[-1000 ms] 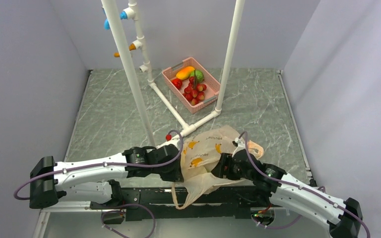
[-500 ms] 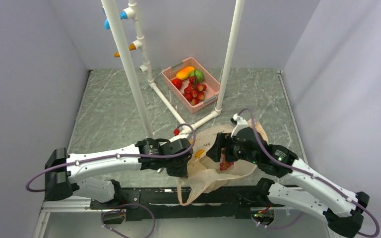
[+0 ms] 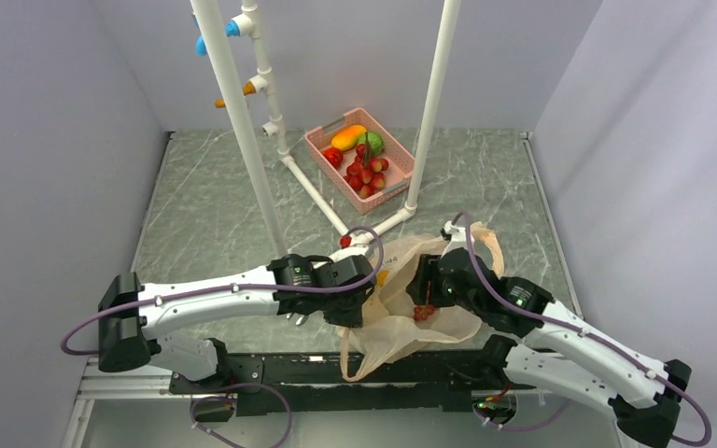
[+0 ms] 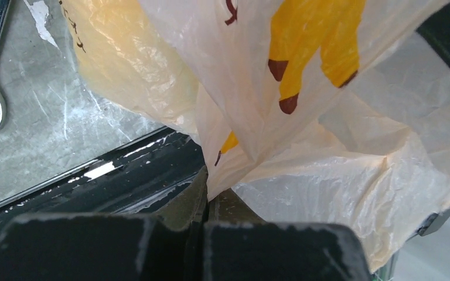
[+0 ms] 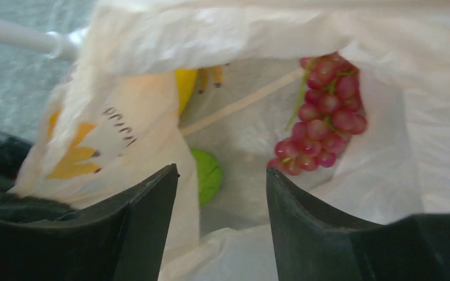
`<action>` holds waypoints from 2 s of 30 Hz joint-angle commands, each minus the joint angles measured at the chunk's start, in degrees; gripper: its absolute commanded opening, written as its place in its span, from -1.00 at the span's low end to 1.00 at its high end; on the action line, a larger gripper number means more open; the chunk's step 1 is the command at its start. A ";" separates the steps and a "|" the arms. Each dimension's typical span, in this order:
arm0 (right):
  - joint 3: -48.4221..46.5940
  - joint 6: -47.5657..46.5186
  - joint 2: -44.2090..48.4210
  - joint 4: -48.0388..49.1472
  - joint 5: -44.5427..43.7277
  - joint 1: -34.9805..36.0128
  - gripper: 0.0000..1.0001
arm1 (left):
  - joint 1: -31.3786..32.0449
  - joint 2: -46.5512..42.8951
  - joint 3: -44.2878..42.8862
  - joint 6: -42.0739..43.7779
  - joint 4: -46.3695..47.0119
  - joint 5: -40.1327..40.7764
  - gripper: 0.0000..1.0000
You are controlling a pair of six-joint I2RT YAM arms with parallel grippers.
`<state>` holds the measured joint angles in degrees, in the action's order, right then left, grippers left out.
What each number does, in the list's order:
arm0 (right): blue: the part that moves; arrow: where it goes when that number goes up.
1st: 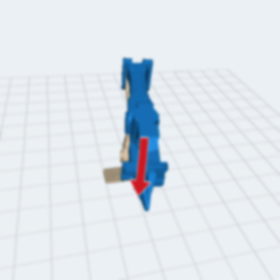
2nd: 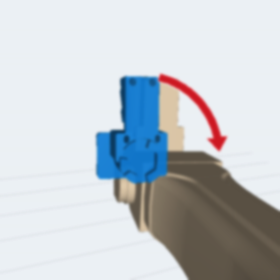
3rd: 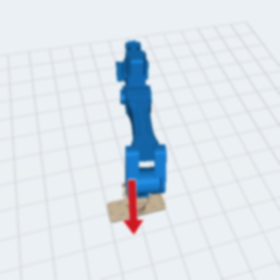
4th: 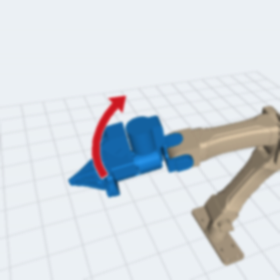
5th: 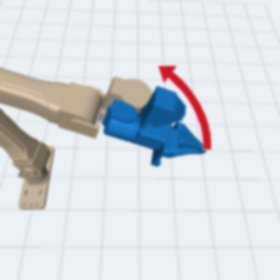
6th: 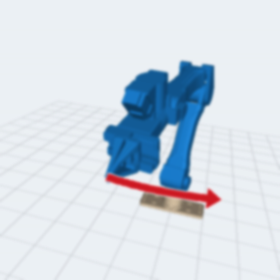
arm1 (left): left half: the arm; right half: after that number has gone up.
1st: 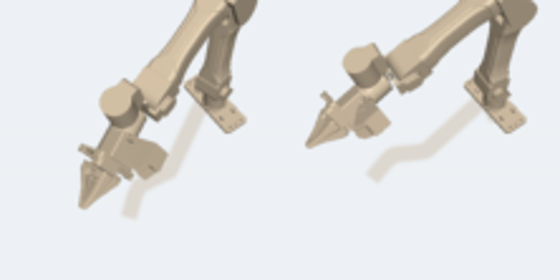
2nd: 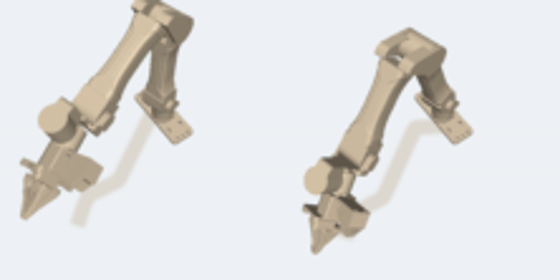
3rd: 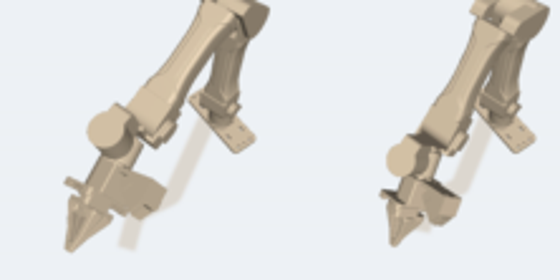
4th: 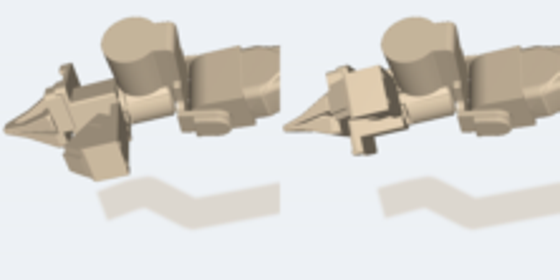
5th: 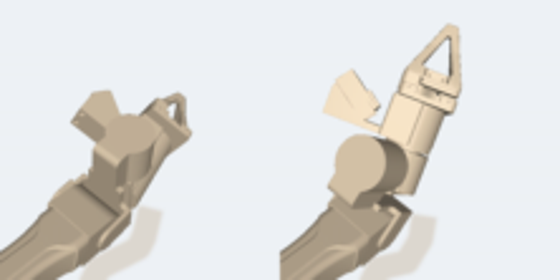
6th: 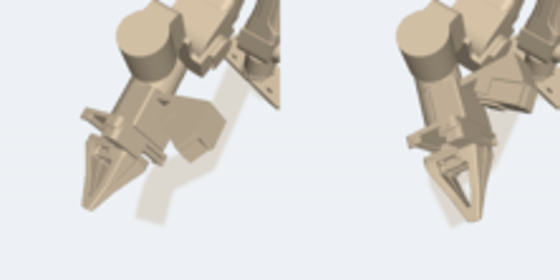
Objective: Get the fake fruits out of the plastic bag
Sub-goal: Adjust the plastic bag at the center of the board, then adjust the fake fruit in the plastic bag.
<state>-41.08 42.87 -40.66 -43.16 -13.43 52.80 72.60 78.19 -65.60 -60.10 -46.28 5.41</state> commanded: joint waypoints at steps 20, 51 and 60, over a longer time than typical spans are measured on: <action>10.71 -8.43 -20.82 27.94 -15.23 -6.84 0.64 | -0.57 4.91 -0.51 6.12 3.96 -3.14 -1.00; 9.91 -8.07 -9.40 25.70 -11.35 -4.36 -0.80 | -0.88 6.36 -0.66 13.25 17.64 14.23 -1.00; 10.04 -11.76 -2.06 26.24 -3.10 -4.44 -0.77 | -0.47 -0.37 8.54 12.79 17.20 19.25 -1.00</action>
<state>-28.67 33.74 -44.82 -17.56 -20.71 48.21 71.77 82.48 -61.06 -47.70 -29.36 20.93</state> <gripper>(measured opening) 0.229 0.013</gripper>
